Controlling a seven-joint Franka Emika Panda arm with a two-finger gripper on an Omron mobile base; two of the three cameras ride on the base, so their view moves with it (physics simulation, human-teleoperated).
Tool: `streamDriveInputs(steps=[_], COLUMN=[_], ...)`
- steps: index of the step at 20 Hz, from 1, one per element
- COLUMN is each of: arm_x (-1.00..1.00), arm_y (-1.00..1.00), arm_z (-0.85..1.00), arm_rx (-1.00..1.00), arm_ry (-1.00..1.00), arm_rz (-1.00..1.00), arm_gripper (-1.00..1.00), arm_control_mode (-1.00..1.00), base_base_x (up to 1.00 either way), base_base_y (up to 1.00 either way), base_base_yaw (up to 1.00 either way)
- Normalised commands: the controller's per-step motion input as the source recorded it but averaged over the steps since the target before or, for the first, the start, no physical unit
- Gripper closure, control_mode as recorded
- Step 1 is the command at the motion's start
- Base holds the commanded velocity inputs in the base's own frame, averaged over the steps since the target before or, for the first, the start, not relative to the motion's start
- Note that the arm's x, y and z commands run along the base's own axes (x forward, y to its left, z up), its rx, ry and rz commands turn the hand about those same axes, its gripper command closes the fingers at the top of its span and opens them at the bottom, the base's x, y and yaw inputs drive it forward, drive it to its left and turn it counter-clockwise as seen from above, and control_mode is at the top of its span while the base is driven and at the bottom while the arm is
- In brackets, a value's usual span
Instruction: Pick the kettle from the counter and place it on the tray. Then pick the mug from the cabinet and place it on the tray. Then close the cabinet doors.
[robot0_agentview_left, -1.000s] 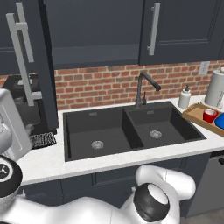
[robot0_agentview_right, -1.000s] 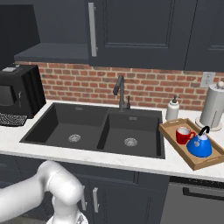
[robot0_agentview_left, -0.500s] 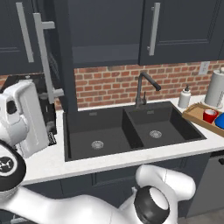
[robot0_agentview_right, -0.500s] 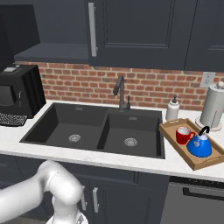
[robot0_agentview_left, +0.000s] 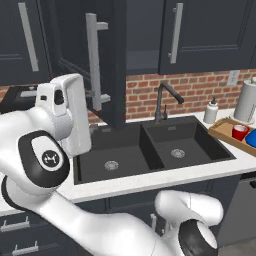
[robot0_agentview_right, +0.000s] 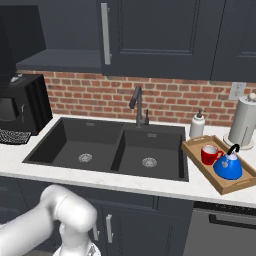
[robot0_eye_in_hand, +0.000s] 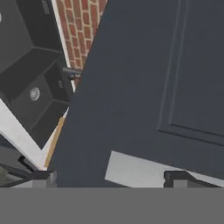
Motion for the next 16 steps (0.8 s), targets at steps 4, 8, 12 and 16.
streamDriveInputs(steps=[4, 8, 12, 16], arm_x=[0.57, 0.55, 0.56, 0.61], arm_y=[-0.83, -0.85, -0.84, -0.81], arm_z=[0.13, 0.08, 0.07, 0.08], arm_rx=[0.0, 0.0, 0.0, 0.0], arm_ry=[0.0, 0.0, 0.0, 0.0], arm_rz=[0.04, 0.06, 0.06, 0.07], arm_gripper=[-1.0, -1.0, -1.0, -1.0], arm_control_mode=[-1.0, -1.0, -1.0, -1.0], base_base_x=[0.0, 0.0, 0.0, 0.0], base_base_y=[0.0, 0.0, 0.0, 0.0], base_base_yaw=[0.0, 0.0, 0.0, 0.0])
